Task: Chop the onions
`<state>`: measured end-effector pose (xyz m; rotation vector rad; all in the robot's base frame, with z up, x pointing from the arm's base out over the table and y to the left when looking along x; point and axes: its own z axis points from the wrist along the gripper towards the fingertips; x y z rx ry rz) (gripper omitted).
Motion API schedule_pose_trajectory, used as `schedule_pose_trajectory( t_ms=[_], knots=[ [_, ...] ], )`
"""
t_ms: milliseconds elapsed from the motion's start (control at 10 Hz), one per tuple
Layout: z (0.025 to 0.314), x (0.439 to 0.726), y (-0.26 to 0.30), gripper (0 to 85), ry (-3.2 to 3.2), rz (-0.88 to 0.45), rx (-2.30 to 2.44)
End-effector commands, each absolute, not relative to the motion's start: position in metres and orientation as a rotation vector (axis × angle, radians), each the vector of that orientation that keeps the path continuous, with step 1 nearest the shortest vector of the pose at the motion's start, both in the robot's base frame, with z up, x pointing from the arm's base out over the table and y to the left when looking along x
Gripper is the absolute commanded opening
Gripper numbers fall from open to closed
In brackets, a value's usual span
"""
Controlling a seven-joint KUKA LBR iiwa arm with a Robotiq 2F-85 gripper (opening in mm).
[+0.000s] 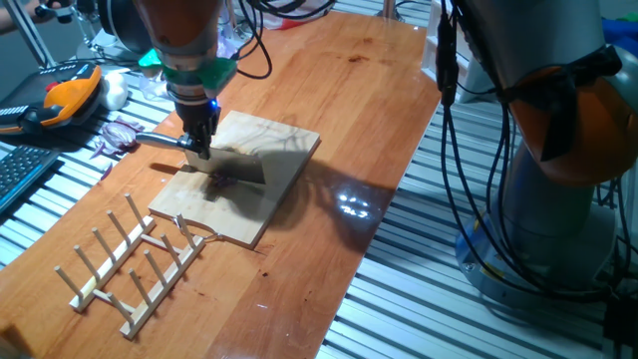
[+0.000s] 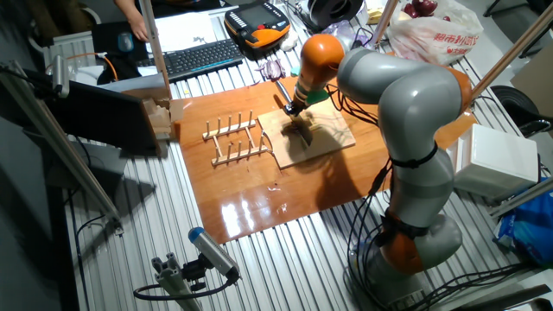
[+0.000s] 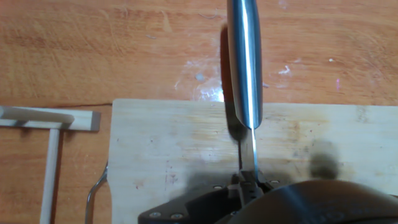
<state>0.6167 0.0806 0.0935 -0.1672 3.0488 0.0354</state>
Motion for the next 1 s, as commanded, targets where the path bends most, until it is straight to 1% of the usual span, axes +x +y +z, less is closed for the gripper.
schedule_pose_trajectory(
  t_ms=[0, 100, 300, 900],
  knots=[
    [0.114, 0.621, 0.078, 0.0, 3.049, 0.023, -0.173],
    [0.123, 0.622, 0.075, 0.0, 3.054, 0.014, -0.181],
    [0.126, 0.625, 0.07, 0.0, 3.048, 0.015, -0.192],
    [0.11, 0.637, 0.078, 0.0, 2.974, 0.034, -0.171]
  ],
)
